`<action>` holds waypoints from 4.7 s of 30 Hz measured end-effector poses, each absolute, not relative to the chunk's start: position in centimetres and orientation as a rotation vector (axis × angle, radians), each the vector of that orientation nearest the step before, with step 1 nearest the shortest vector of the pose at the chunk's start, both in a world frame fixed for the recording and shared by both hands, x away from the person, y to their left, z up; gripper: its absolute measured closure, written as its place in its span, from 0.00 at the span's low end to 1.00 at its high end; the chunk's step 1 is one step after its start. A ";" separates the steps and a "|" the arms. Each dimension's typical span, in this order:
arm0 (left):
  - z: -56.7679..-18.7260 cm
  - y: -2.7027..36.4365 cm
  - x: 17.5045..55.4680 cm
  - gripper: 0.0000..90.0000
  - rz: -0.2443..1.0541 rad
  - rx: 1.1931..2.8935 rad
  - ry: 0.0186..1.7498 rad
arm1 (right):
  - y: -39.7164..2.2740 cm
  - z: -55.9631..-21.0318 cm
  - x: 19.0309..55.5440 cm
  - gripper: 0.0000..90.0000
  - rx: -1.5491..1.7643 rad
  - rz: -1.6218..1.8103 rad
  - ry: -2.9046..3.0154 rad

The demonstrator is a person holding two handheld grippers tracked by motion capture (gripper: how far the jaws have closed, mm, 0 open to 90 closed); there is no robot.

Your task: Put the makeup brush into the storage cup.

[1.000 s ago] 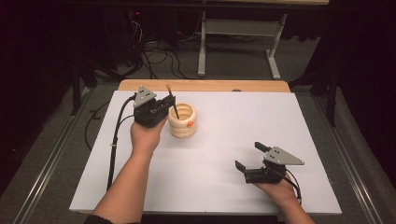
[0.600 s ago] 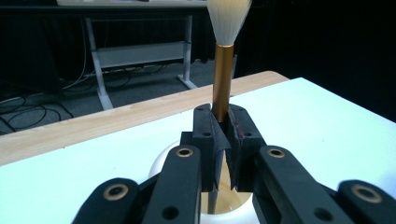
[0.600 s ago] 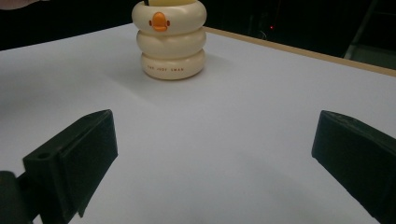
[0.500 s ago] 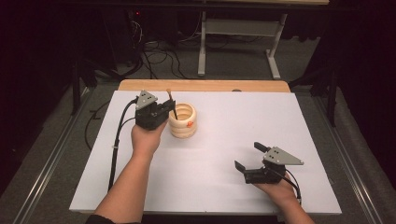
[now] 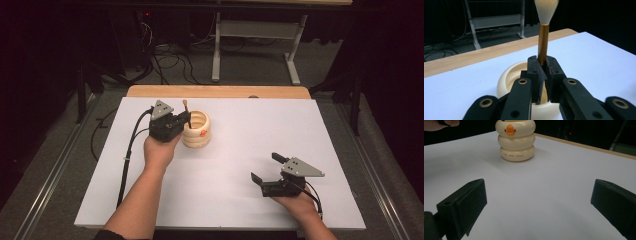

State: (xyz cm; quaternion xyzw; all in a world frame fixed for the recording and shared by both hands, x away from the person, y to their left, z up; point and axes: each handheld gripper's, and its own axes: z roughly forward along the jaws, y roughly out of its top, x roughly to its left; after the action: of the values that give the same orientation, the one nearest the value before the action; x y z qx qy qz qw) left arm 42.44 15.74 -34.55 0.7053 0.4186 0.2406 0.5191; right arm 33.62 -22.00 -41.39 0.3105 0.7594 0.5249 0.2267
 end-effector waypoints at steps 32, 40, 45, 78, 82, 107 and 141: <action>-35.6 15.9 42.8 0.21 0.510 1.724 1.055 | -21.9 -41.5 33.6 0.03 0.846 1.430 2.106; -35.7 16.0 42.7 0.13 0.519 1.727 1.049 | -21.8 -41.5 33.6 0.03 0.844 1.432 2.111; -35.7 16.1 42.6 0.10 0.505 1.730 1.047 | -21.8 -41.5 33.6 0.03 0.845 1.427 2.112; -36.6 18.1 39.6 0.00 0.467 1.720 1.021 | -21.7 -41.5 33.6 0.03 0.839 1.425 2.114; -36.8 18.3 38.8 0.00 0.470 1.740 1.018 | -21.7 -41.5 33.6 0.03 0.840 1.424 2.114; -38.5 20.8 32.2 0.01 0.491 1.740 1.003 | -21.7 -41.5 33.5 0.03 0.834 1.418 2.109; -40.8 21.6 29.5 0.01 0.498 1.749 0.977 | -21.8 -41.4 33.6 0.03 0.864 1.410 2.094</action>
State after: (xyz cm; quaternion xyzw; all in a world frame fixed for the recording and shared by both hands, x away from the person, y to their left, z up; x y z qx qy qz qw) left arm 29.48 21.59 -40.85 0.7272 0.4064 0.2070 0.5130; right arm 33.58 -21.82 -41.44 0.3147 0.7629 0.5138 0.2343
